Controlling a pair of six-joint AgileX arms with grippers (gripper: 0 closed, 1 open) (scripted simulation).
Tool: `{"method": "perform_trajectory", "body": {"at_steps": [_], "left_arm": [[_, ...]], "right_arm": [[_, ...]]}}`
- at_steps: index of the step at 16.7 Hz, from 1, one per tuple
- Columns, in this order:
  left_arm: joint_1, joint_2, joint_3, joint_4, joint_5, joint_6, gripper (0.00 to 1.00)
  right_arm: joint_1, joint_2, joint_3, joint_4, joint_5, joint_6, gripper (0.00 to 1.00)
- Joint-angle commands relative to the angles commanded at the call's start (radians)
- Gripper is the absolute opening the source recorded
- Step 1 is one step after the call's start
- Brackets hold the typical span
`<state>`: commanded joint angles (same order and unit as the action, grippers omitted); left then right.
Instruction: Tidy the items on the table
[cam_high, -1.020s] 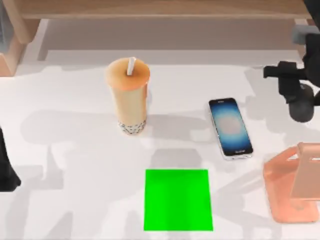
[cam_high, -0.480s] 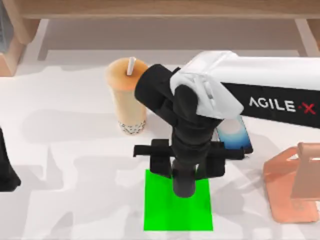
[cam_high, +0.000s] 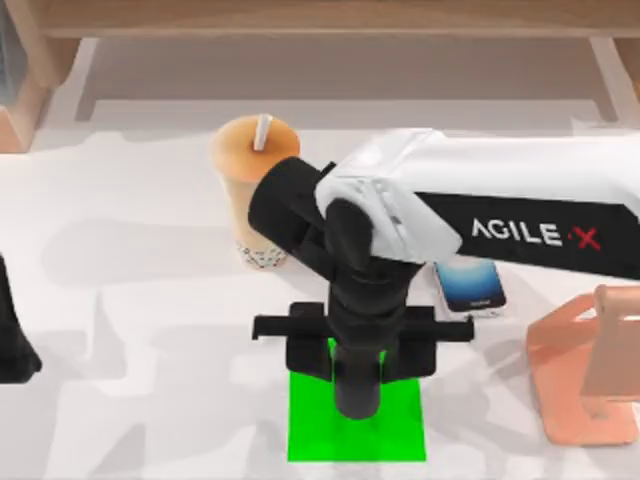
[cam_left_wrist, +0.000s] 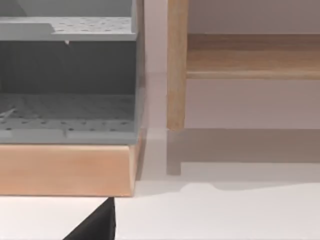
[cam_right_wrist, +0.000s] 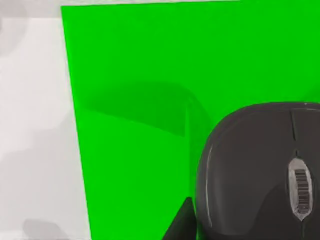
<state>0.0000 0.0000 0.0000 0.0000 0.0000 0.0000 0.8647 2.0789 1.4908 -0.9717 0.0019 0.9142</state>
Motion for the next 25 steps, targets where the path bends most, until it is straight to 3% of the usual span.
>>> {"method": "perform_trajectory", "body": {"at_steps": [8,21,25], "left_arm": [[0.000,0.000,0.000,0.000,0.000,0.000,1.00],[0.000,0.000,0.000,0.000,0.000,0.000,1.00],[0.000,0.000,0.000,0.000,0.000,0.000,1.00]], "right_arm": [[0.003,0.016,-0.019,0.031,0.001,0.000,0.00],[0.003,0.016,-0.019,0.031,0.001,0.000,0.98],[0.003,0.016,-0.019,0.031,0.001,0.000,1.00]]}}
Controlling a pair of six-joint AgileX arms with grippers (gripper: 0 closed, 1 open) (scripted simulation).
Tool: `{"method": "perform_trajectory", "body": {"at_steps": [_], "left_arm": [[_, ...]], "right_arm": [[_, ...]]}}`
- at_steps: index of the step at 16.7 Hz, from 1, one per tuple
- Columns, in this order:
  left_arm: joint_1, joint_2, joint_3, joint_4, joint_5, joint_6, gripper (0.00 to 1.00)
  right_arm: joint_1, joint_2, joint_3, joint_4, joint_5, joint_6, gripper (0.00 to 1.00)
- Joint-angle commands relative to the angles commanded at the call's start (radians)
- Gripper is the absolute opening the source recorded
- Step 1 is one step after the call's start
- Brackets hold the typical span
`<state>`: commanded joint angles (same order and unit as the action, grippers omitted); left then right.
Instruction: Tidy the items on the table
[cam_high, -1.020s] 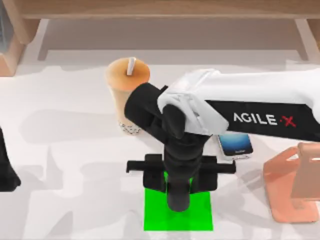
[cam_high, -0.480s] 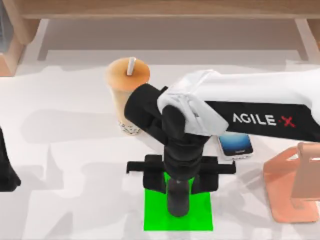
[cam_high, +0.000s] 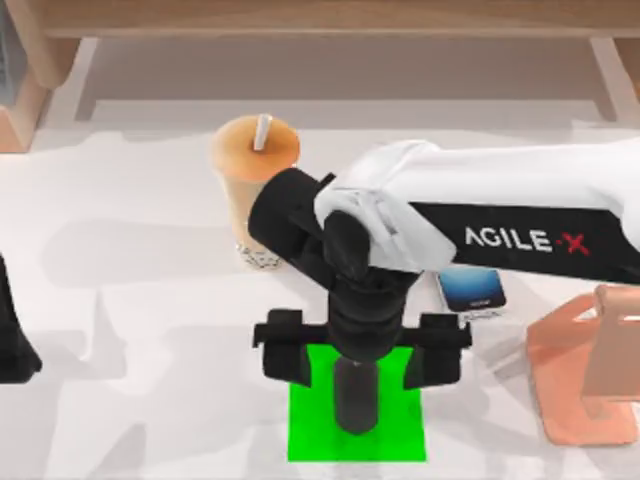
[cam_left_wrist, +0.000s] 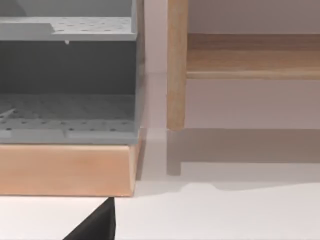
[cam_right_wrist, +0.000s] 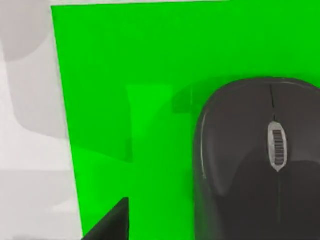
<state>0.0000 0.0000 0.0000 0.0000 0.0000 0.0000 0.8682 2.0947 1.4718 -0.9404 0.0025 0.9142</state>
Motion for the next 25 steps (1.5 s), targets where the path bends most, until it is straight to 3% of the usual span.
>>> {"method": "perform_trajectory", "body": {"at_steps": [8,25], "left_arm": [[0.000,0.000,0.000,0.000,0.000,0.000,1.00],[0.000,0.000,0.000,0.000,0.000,0.000,1.00]], "right_arm": [[-0.032,0.008,0.032,-0.022,0.001,-0.033,1.00],[-0.436,0.176,0.441,-0.269,0.000,-0.608,1.00]]}}
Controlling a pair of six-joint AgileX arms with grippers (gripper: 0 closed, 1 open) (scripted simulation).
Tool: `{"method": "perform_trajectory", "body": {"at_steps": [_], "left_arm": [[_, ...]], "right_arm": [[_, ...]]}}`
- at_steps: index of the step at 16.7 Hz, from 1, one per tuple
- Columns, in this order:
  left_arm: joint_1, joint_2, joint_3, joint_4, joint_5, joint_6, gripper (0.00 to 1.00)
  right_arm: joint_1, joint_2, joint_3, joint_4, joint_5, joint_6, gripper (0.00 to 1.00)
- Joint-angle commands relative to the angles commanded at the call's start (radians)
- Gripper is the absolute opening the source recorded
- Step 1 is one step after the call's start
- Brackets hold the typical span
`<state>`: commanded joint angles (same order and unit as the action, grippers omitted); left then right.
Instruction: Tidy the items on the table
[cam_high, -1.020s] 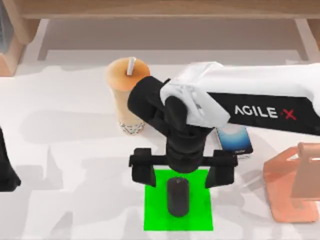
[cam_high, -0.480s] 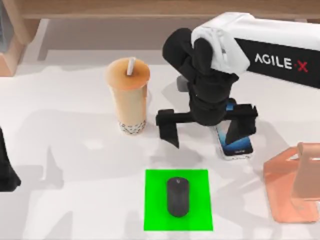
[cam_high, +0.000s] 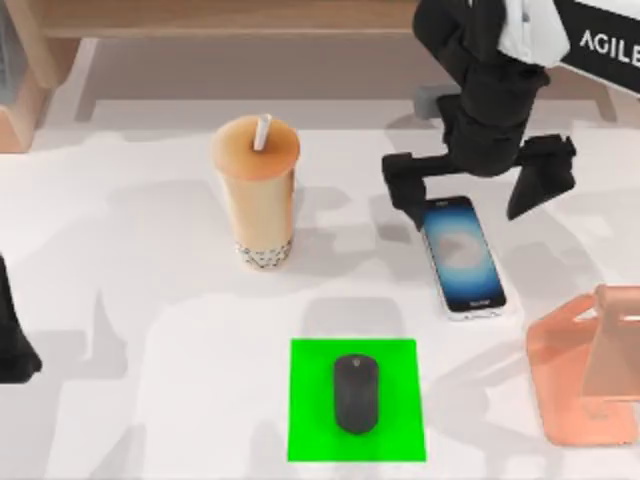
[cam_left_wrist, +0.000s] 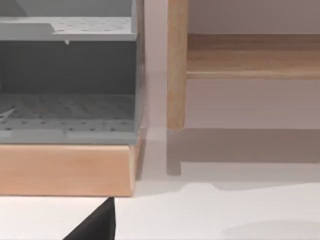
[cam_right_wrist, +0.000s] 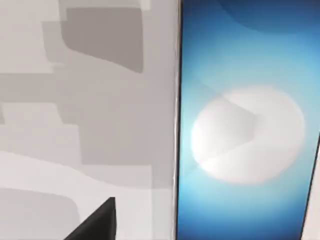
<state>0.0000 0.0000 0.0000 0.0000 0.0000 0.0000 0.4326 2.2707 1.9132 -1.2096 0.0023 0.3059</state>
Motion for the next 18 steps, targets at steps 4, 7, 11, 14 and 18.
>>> {"method": "perform_trajectory", "body": {"at_steps": [4,7,11,14,18], "left_arm": [[0.000,0.000,0.000,0.000,0.000,0.000,1.00],[0.000,0.000,0.000,0.000,0.000,0.000,1.00],[0.000,0.000,0.000,0.000,0.000,0.000,1.00],[0.000,0.000,0.000,0.000,0.000,0.000,1.00],[0.000,0.000,0.000,0.000,0.000,0.000,1.00]], "right_arm": [[-0.007,0.004,0.007,-0.006,0.000,-0.008,1.00],[-0.004,0.005,-0.010,0.012,0.000,-0.005,1.00],[-0.005,0.041,-0.091,0.129,0.000,-0.006,1.00],[-0.005,0.068,-0.149,0.216,0.000,-0.006,1.00],[-0.005,0.074,-0.158,0.228,0.000,-0.005,1.00]]}}
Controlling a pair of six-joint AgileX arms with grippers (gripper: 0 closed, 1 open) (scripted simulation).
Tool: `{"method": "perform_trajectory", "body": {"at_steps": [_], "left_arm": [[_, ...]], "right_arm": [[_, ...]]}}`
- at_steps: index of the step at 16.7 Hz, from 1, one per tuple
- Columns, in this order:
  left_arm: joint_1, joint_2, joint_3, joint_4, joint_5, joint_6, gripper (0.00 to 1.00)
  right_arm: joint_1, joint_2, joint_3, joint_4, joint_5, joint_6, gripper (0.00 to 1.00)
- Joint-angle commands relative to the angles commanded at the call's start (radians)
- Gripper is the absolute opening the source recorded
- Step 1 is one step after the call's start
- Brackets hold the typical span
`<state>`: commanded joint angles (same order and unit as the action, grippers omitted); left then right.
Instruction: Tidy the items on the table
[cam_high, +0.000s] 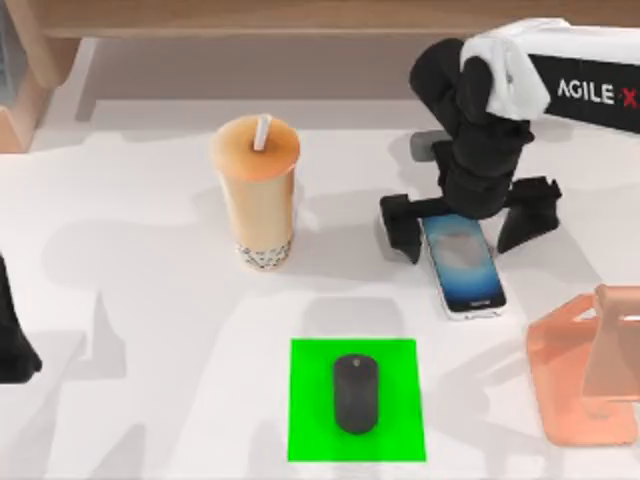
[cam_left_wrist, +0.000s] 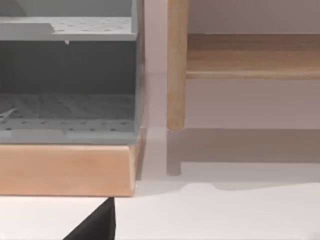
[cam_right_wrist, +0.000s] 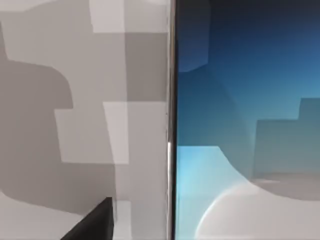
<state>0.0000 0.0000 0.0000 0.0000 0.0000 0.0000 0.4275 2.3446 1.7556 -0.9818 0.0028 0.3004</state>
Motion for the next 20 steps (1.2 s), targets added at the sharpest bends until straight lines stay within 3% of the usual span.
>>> {"method": "perform_trajectory", "body": {"at_steps": [1,14,20], "left_arm": [[0.000,0.000,0.000,0.000,0.000,0.000,1.00],[0.000,0.000,0.000,0.000,0.000,0.000,1.00],[0.000,0.000,0.000,0.000,0.000,0.000,1.00]], "right_arm": [[0.000,0.000,0.000,0.000,0.000,0.000,1.00],[0.000,0.000,0.000,0.000,0.000,0.000,0.02],[0.000,0.000,0.000,0.000,0.000,0.000,0.00]]}}
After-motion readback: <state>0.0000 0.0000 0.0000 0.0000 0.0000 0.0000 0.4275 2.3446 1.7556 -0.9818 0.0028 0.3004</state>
